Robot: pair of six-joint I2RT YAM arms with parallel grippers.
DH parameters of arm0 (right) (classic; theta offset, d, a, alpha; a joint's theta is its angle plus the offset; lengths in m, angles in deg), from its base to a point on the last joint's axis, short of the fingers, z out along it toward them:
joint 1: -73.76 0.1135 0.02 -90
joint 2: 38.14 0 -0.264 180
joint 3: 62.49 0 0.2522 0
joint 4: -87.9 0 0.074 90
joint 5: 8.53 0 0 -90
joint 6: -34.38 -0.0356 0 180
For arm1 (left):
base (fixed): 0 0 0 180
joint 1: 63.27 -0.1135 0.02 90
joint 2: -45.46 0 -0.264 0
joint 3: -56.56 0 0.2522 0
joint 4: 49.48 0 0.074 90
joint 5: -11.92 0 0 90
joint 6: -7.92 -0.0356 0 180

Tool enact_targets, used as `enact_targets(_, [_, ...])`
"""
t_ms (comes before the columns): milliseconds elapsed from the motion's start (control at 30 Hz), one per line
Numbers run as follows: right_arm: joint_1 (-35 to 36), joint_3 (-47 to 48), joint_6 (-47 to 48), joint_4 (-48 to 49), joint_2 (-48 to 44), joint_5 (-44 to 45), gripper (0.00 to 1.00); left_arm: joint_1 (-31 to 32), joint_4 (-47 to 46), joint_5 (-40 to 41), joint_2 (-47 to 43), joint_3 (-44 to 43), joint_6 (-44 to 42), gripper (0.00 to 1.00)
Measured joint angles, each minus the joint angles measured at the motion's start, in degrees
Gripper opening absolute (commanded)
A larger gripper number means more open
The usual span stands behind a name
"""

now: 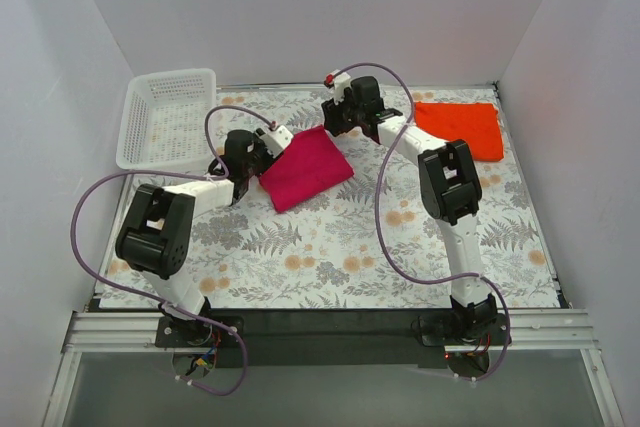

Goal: Fold and stack the t-shirts
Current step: Fold the tshirt

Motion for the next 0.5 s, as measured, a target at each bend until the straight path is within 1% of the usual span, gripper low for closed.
enact_targets(33, [-0.04,0.04,-1.05,0.00,0.02,1.14,0.52,0.11,0.09,1.95,0.09,-0.44,1.33,0.47])
enact_targets(100, [-0.24,0.00,-2.86,0.66,-0.04,2.78,0.53,0.52,0.59,5.81,0.09,-2.45,4.20,0.59])
enact_targets(133, [-0.39,-0.13,-3.63,0.96,-0.15,3.19,0.53,0.72,0.81,7.48,0.09,-3.93,5.60,0.63])
enact_targets(200, [-0.70,-2.19,-4.50,2.12,-1.38,3.08,0.54,1.11,1.75,9.62,-0.07,-7.30,8.90,0.65])
enact_targets(267, [-1.42,-6.05,-4.96,2.16,-4.20,0.22,0.54,1.51,3.43,11.19,-1.01,-10.78,13.33,0.65])
enact_targets(367, [-3.26,-10.86,-3.30,2.32,-8.11,-12.07,0.47,1.64,9.38,11.02,-3.04,-16.02,21.49,0.65])
enact_targets(400, [-3.87,-11.91,-2.80,2.16,-9.07,-16.57,0.39,1.66,11.80,9.66,-3.72,-17.51,24.11,0.64])
enact_targets(467, [-4.83,-12.74,-1.81,1.62,-9.84,-24.20,0.28,1.66,15.19,5.90,-4.83,-18.93,29.79,0.63])
enact_targets(500, [-5.27,-12.74,-1.99,1.25,-9.79,-27.43,0.18,1.64,16.37,3.61,-5.20,-18.97,32.52,0.61])
